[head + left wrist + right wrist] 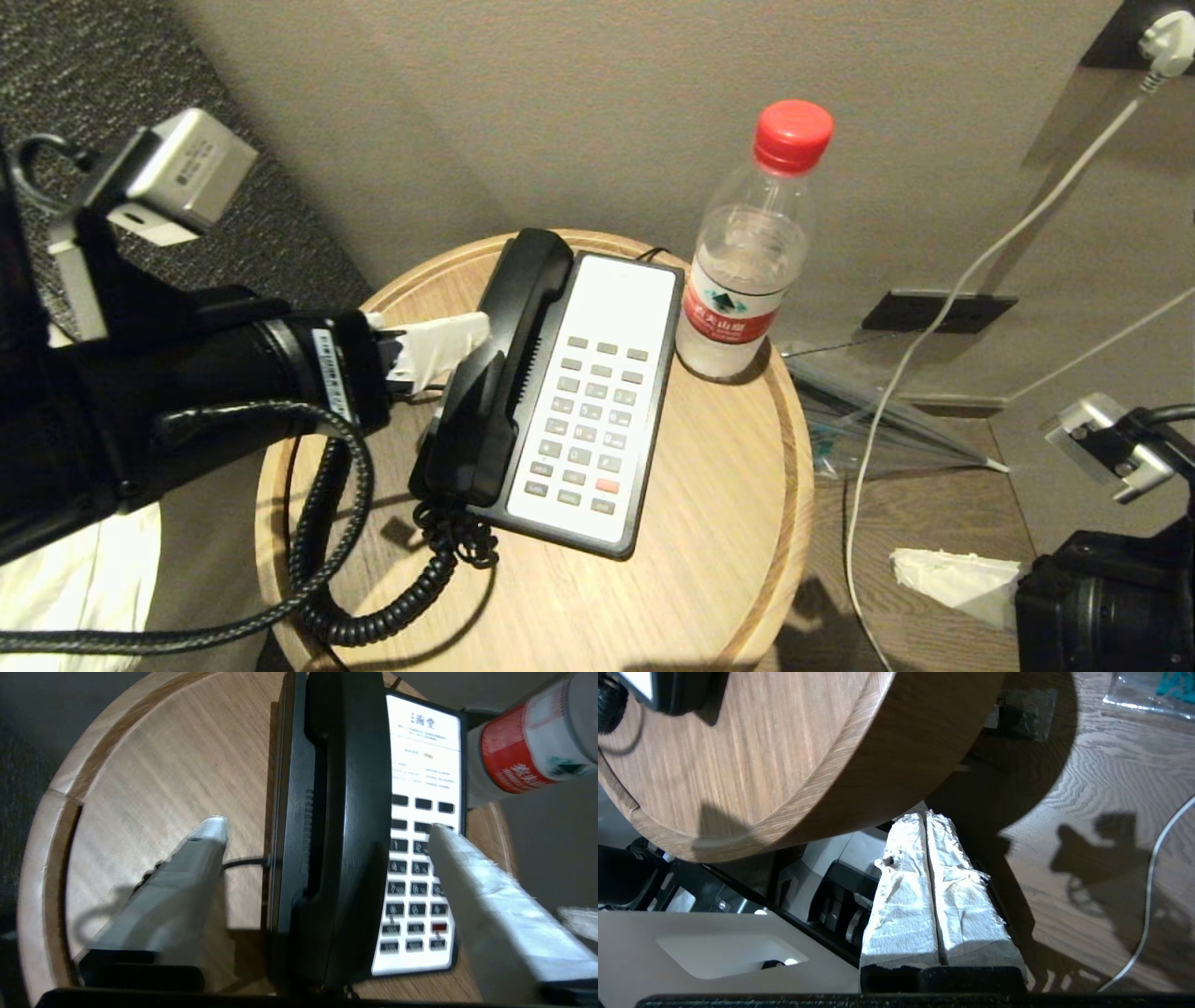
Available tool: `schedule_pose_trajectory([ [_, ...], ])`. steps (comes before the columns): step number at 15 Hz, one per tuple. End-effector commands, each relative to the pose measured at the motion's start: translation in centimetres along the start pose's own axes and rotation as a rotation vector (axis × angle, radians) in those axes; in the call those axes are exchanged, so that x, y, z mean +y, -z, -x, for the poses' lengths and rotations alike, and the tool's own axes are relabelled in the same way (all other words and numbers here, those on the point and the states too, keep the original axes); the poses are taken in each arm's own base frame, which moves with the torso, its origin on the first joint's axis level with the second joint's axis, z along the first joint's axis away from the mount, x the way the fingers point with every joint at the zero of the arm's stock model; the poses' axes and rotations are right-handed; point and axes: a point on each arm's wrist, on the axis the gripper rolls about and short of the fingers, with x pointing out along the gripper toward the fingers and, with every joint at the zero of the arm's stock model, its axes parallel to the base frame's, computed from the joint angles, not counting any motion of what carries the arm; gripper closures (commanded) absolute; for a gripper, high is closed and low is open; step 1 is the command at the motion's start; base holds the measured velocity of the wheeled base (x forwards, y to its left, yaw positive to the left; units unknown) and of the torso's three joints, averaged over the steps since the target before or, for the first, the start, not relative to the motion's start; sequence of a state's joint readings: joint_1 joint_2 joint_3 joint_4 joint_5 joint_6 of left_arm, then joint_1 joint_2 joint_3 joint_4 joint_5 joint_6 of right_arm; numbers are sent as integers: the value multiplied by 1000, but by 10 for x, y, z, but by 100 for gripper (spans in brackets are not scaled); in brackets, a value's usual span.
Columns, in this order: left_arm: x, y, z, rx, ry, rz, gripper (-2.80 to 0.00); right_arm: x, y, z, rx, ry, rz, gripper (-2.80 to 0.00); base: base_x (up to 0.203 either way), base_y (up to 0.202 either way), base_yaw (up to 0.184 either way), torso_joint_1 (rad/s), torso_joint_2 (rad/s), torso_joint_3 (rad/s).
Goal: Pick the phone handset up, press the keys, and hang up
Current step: Put the handset back, then end the call using the dial pad
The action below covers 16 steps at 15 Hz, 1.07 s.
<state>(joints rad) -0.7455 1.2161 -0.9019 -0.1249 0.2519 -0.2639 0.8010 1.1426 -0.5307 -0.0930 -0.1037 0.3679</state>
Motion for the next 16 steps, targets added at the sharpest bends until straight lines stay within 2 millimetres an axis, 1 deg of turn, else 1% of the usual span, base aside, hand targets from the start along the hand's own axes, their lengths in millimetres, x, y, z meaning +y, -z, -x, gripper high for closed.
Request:
schedule_pose_trajectory([
  [1, 11, -2, 34, -65, 3, 75, 0, 4, -10, -3, -20, -8, -3, 0, 0, 0, 0, 0, 0, 0],
  [2, 14, 1, 37, -64, -3, 105, 0, 5, -11, -3, -21, -9, -3, 0, 0, 0, 0, 0, 0, 0],
  [3, 18, 1, 47, -87, -1, 140, 0, 8, -18, -7, -28, -13, -3, 0, 0, 0, 0, 0, 0, 0],
  [4, 23, 3, 61, -114, 8, 185, 0, 12, -25, -12, -31, -19, -2, 0, 0, 0, 0, 0, 0, 0],
  [5, 29, 11, 74, -122, 13, 230, 0, 17, -32, -18, -30, -26, 2, 0, 0, 0, 0, 0, 0, 0],
  [8, 44, 39, 95, -110, 35, 412, 0, 33, -41, -36, -1, -65, 23, 0, 0, 0, 0, 0, 0, 0],
  [10, 47, 49, 104, -96, 81, 461, 0, 48, -41, -47, 29, -111, 51, 0, 0, 0, 0, 0, 0, 0],
  [11, 48, 55, 108, -96, 86, 462, 0, 56, -45, -51, 31, -133, 61, 0, 0, 0, 0, 0, 0, 0],
  [12, 49, 57, 111, -99, 92, 462, 0, 65, -53, -54, 15, -157, 66, 0, 0, 0, 0, 0, 0, 0],
  [13, 50, 57, 111, -99, 92, 463, 0, 72, -56, -56, 14, -171, 71, 0, 0, 0, 0, 0, 0, 0],
  [14, 50, 59, 112, -98, 92, 464, 0, 78, -60, -57, 9, -184, 75, 0, 0, 0, 0, 0, 0, 0],
  [15, 51, 62, 112, -92, 88, 463, 0, 82, -60, -56, 15, -194, 83, 0, 0, 0, 0, 0, 0, 0],
  [16, 51, 63, 112, -91, 89, 463, 0, 85, -60, -50, 13, -207, 88, 0, 0, 0, 0, 0, 0, 0],
])
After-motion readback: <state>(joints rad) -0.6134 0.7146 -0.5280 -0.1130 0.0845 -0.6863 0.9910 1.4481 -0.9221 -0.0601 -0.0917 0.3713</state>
